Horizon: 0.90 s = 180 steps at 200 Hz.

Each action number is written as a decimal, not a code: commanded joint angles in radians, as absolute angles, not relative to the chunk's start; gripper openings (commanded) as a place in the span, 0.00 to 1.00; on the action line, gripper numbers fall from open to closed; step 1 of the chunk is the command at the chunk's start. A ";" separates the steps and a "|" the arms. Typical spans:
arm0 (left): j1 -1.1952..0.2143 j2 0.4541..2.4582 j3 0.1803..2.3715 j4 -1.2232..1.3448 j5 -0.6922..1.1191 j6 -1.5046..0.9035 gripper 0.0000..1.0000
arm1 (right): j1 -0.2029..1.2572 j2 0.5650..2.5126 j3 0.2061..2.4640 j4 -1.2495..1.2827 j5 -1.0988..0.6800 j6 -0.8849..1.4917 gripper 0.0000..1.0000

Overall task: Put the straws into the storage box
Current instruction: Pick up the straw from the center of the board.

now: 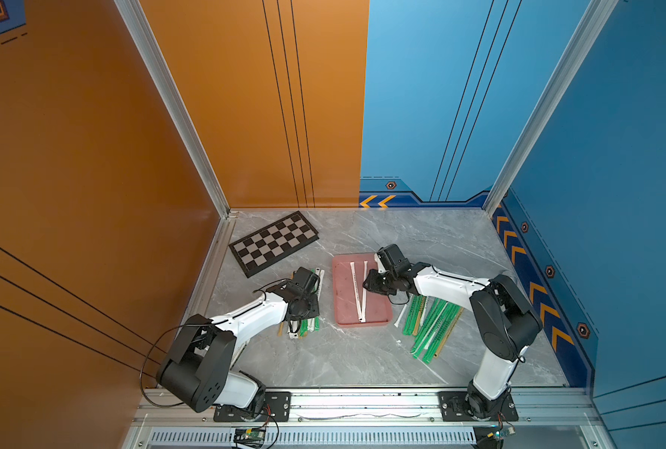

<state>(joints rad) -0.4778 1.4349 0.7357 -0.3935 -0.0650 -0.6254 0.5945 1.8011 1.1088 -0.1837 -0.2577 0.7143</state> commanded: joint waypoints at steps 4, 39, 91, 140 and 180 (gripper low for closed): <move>-0.481 1.457 0.763 -0.425 -0.094 -0.620 0.27 | 0.587 1.761 1.094 -0.218 -0.232 0.704 0.32; -0.483 1.479 0.766 -0.425 -0.098 -0.611 0.21 | 0.584 1.752 1.088 -0.219 -0.227 0.707 0.32; -0.483 1.464 0.759 -0.425 -0.102 -0.611 0.10 | 0.575 1.732 1.061 -0.222 -0.221 0.708 0.32; -0.490 1.407 0.757 -0.428 -0.116 -0.610 0.05 | 0.552 1.688 1.033 -0.224 -0.213 0.705 0.32; -0.515 1.338 0.778 -0.447 -0.144 -0.611 0.06 | 0.490 1.620 0.990 -0.240 -0.192 0.690 0.32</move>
